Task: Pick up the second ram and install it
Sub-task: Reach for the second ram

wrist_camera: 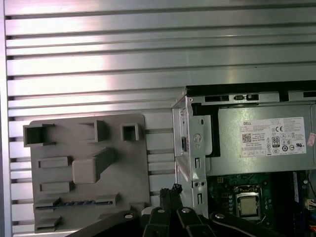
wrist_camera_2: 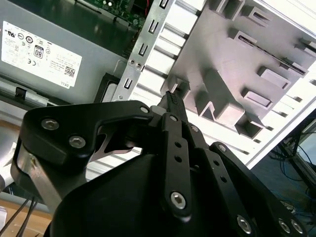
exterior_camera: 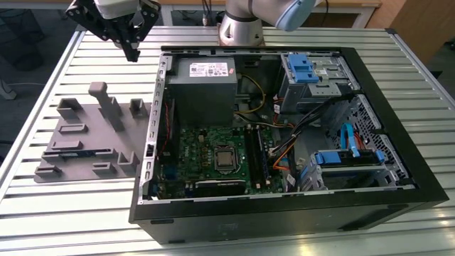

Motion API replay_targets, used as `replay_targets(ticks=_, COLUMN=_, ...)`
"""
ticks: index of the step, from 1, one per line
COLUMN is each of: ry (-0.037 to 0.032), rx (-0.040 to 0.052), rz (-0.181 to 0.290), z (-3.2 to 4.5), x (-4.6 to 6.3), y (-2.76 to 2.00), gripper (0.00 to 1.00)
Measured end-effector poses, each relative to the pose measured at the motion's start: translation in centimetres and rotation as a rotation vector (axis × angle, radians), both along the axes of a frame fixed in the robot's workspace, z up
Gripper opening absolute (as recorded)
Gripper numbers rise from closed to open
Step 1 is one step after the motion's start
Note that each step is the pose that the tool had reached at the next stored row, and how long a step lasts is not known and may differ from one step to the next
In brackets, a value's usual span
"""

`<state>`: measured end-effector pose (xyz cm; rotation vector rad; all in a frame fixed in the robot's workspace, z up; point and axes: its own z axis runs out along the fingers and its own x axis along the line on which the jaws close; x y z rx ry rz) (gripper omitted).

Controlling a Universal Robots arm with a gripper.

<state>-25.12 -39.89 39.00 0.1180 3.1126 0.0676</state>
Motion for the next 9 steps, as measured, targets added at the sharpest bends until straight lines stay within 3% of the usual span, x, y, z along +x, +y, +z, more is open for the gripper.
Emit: replay_targets(ticks=9, ry=0.0000, rx=0.0001, rz=0.000, z=-0.04, x=-1.2, y=0.00, gripper=0.11)
